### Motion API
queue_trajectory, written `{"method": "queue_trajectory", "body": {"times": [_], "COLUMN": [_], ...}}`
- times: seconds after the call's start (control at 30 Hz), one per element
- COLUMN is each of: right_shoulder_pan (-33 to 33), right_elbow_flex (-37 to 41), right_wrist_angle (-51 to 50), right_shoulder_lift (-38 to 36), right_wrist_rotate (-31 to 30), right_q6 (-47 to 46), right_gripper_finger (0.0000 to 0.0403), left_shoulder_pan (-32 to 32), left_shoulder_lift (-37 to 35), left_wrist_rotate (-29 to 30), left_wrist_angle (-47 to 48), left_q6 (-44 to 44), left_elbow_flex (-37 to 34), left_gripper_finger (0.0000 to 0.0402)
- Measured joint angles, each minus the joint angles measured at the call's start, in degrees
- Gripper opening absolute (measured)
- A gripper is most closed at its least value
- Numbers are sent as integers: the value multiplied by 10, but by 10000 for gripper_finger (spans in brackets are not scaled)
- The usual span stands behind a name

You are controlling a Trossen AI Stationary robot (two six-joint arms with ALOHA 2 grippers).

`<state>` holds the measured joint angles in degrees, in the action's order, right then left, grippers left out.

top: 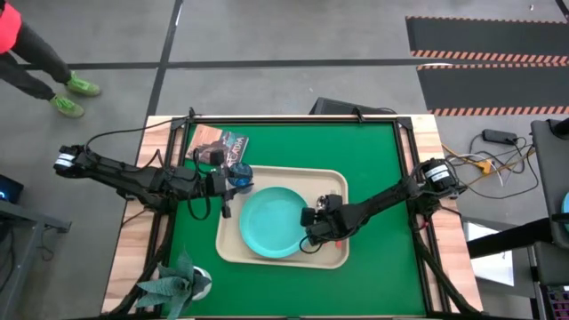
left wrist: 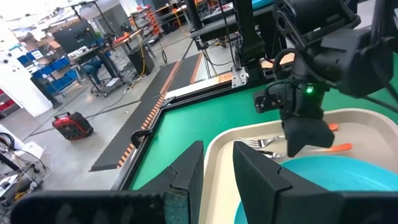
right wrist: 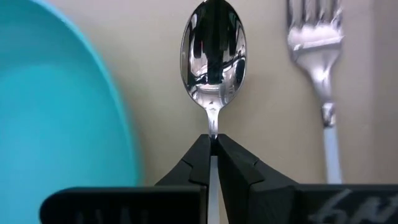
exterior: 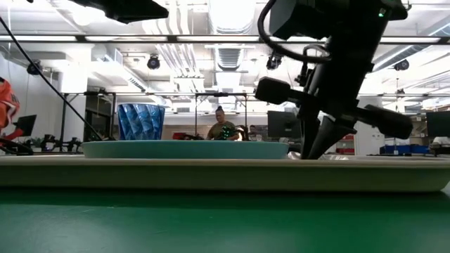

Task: Pick and place plate/cup/fork/spoon on tray
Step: Adjust the utensils on the white tray

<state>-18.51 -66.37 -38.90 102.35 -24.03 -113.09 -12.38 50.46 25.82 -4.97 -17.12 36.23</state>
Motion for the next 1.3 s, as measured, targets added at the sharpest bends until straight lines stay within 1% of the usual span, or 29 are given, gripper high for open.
{"method": "queue_trajectory", "body": {"times": [0.23, 0.6, 0.7, 0.97, 1.07, 1.3], "right_shoulder_pan": [-12, -11, -11, -11, -11, -8], "right_elbow_flex": [0, 0, 0, 0, 0, 1], "right_wrist_angle": [11, 14, 14, 17, 14, -43], "right_shoulder_lift": [23, 23, 23, 23, 19, -19], "right_wrist_rotate": [-11, -17, -17, -17, -15, -10], "right_q6": [-15, 1, 1, 1, 17, 36], "right_gripper_finger": [12, 15, 26, 72, 85, 100], "left_shoulder_pan": [0, 0, 0, 0, 0, 0], "left_shoulder_lift": [0, 0, 0, 0, 0, 0], "left_wrist_rotate": [0, 0, 0, 0, 0, 0], "left_wrist_angle": [-1, -1, -1, -1, -1, -1], "left_q6": [1, 1, 2, 2, 2, 2], "left_elbow_flex": [1, 1, 1, 1, 1, 1], "left_gripper_finger": [73, 73, 73, 73, 73, 73]}}
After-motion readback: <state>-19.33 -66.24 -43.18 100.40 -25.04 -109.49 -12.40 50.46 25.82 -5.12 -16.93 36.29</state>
